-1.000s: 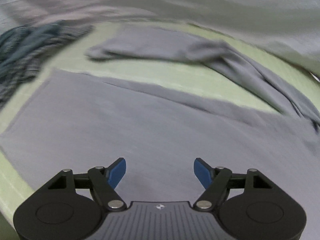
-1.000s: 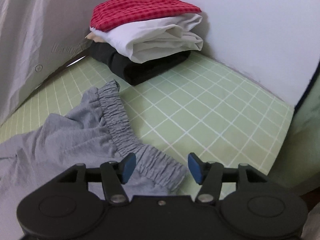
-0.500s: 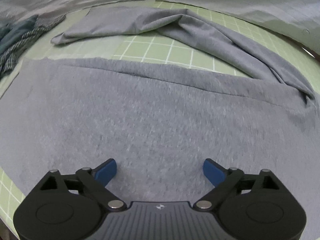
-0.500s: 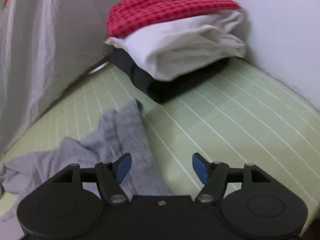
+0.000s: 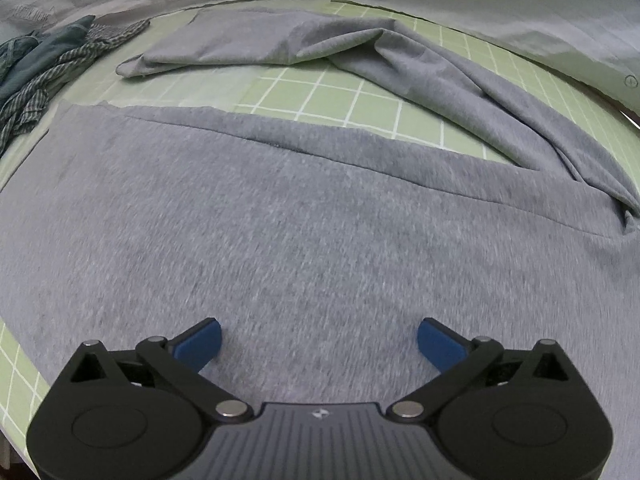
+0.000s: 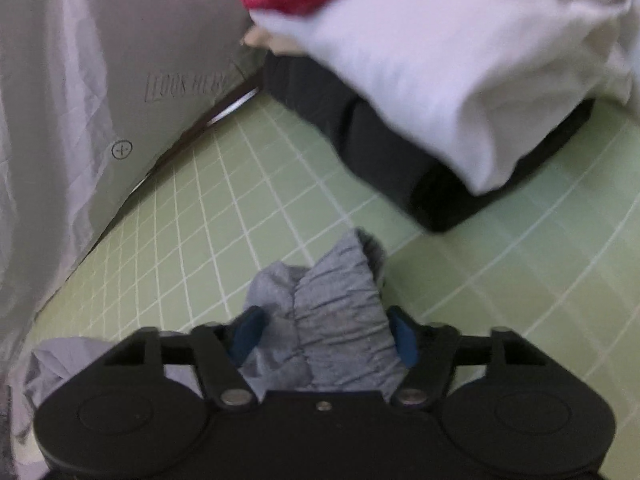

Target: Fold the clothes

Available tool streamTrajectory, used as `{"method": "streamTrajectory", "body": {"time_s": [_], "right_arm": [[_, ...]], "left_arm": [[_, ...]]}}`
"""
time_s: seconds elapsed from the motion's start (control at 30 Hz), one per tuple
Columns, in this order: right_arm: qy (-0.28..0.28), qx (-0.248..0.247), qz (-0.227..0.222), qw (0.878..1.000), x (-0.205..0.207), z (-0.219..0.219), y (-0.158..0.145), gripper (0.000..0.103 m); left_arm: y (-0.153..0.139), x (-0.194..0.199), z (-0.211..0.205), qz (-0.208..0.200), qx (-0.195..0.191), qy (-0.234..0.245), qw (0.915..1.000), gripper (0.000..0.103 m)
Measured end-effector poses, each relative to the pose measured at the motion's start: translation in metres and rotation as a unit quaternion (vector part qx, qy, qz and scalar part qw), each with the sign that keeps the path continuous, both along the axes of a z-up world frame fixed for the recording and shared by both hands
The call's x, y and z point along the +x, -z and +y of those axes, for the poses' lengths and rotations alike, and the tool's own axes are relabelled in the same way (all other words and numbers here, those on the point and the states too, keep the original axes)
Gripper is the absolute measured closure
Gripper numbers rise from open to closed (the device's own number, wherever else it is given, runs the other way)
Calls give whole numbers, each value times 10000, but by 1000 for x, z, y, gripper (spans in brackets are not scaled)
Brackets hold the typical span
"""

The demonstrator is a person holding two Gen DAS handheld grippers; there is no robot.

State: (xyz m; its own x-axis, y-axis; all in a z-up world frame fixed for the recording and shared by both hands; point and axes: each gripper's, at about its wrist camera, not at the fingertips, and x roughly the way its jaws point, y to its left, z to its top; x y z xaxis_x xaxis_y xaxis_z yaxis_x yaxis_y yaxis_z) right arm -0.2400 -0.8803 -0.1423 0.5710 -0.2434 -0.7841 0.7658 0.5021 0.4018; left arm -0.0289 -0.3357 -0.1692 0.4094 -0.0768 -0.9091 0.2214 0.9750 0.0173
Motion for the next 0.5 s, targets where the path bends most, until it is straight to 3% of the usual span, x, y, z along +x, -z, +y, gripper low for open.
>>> {"method": "streamTrajectory", "body": {"time_s": [0.03,0.07,0.2,0.3,0.4,0.5], "right_arm": [[-93,-8,-31,10000,2,1,0,75],[-206,-169,-23,9996,4,3,-4,84],[26,-1708,56,9853,-8,26,-43,87],[51,-2063,418,9776,-12,31,-47,87],[-112,-2173,962,9713,-11,39,-38,77],[36,-2300,1072,9673,-20,59,-38,49]], "left_arm": [[0,0,0,6,0,-5,10000,0],[0,0,0,7,0,-2,10000,0],[1,0,1,-12,-7,24,10000,0],[1,-1,2,-59,-22,51,10000,0],[1,-1,3,-126,-43,157,9998,0],[-1,1,8,-74,-126,336,9993,0]]}}
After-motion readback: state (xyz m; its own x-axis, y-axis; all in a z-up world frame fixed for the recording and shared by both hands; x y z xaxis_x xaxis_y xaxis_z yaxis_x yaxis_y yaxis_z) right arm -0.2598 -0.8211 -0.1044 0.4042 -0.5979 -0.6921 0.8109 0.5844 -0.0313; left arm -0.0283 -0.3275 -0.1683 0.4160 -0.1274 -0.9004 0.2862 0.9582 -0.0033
